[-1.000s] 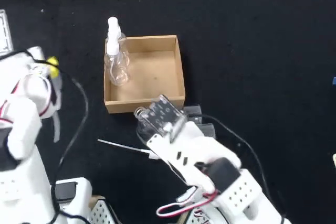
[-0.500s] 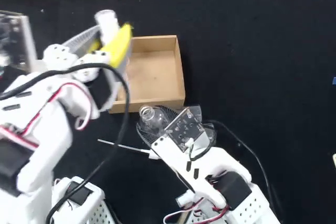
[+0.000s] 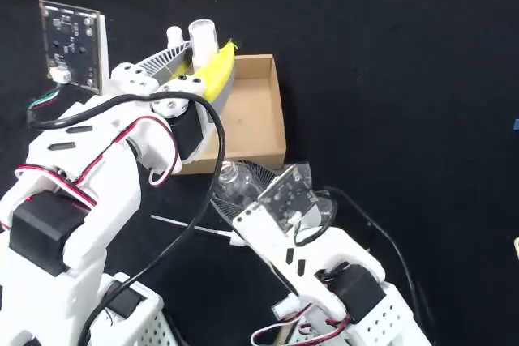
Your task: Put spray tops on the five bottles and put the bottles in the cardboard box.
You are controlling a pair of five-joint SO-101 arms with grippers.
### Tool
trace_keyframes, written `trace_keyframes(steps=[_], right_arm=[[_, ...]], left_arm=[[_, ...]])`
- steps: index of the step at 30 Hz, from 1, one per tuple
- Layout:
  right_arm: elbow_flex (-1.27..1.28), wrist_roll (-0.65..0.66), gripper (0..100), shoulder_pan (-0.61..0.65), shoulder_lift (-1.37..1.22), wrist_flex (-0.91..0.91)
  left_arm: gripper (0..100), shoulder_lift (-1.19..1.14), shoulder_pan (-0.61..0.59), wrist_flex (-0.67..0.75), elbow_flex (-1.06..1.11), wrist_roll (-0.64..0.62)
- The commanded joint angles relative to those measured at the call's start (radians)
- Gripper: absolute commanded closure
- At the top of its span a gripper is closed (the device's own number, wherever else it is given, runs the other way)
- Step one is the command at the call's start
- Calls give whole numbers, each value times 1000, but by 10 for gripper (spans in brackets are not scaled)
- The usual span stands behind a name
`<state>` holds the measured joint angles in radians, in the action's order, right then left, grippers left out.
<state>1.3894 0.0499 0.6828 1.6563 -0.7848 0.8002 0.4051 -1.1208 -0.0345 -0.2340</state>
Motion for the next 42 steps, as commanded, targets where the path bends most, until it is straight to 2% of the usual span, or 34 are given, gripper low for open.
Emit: trace_keyframes(steps=[1, 8, 13, 22, 29, 36, 42], right_arm=[[-7, -48, 987, 8, 22, 57], [-7, -51, 987, 8, 22, 61], [-7, -51, 987, 8, 22, 61], [-7, -51, 987, 8, 22, 61], [-7, -48, 987, 8, 22, 61], [-7, -46, 987, 8, 22, 61], [-7, -46, 987, 8, 22, 61]], left_arm=[[970, 11, 10, 21, -8, -8], [970, 11, 10, 23, 28, -9], [970, 12, 10, 31, 74, -81], [970, 12, 12, 21, 77, -78], [970, 38, 12, 41, -35, -77], [970, 55, 10, 38, -19, -77], [970, 95, 10, 34, -102, -77]])
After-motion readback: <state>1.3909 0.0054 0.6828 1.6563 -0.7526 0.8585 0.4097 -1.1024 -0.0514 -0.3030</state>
